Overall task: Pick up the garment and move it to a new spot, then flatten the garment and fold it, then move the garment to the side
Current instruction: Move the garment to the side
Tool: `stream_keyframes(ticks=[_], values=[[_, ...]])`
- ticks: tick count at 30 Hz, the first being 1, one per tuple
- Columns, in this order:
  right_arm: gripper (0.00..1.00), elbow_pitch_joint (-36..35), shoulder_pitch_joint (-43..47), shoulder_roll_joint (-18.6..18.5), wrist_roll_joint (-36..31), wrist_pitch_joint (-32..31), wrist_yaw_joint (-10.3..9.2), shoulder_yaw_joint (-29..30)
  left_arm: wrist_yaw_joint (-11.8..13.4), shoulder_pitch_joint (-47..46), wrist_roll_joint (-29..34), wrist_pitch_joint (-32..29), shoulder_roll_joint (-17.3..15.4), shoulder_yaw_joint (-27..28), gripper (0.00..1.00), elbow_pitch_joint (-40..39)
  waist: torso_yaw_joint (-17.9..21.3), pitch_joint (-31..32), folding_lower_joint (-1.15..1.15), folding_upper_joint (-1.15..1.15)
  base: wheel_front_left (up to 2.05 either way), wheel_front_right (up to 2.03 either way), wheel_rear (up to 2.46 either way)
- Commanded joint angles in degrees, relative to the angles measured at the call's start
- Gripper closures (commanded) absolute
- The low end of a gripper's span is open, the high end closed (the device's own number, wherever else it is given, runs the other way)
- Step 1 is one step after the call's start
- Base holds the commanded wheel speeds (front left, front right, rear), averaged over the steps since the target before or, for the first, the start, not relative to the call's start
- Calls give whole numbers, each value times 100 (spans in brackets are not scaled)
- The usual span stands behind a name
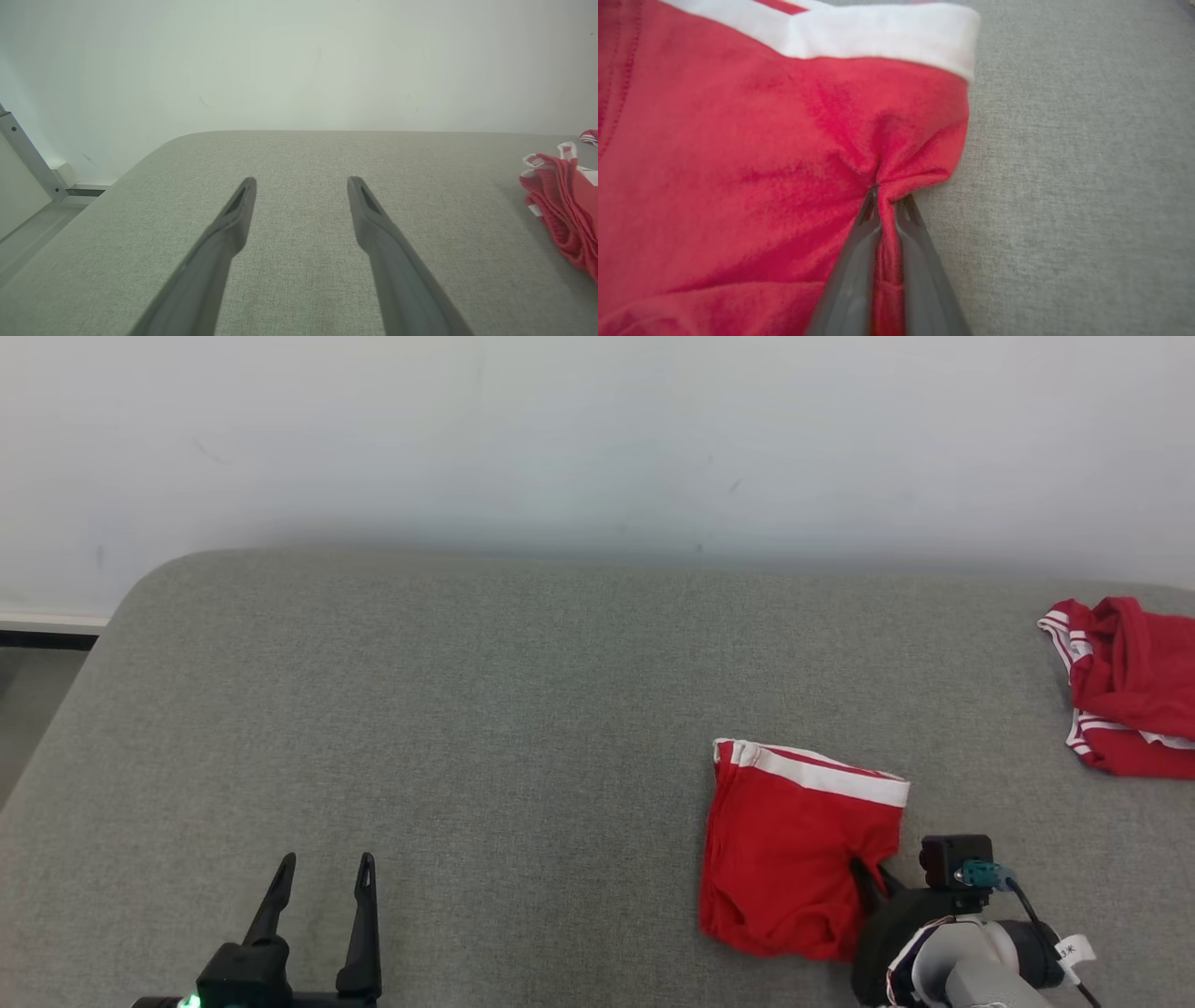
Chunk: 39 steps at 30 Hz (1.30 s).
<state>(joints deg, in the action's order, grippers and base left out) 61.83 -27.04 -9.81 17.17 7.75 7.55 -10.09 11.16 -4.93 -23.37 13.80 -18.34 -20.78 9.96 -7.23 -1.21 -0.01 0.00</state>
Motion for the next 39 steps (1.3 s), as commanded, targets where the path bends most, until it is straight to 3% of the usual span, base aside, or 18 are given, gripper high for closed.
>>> stream_keyframes(ticks=[1,7,18,26,39], values=[[100,66,-6,-79,15,-7,-17,-29,13,-7,-11,40,30,3,0,9,54,-57,1,0,0,0,0],[100,-205,-821,-528,66,25,-18,-733,-20,-236,36,79,36,27,0,-79,371,-595,1,0,0,0,0],[100,-1144,-2224,-2018,768,-312,-18,-2037,-138,-1074,252,117,148,-12,0,-131,992,-1924,1,0,0,0,0],[100,-1399,-3075,-2961,1253,-495,-18,-2435,-166,-1515,459,135,97,50,0,-426,1326,-2625,1,0,0,0,0],[100,-1493,-4018,-4070,1595,-706,-18,-2639,146,-1492,889,53,-280,199,0,-1659,1733,-3204,1,0,0,0,0]])
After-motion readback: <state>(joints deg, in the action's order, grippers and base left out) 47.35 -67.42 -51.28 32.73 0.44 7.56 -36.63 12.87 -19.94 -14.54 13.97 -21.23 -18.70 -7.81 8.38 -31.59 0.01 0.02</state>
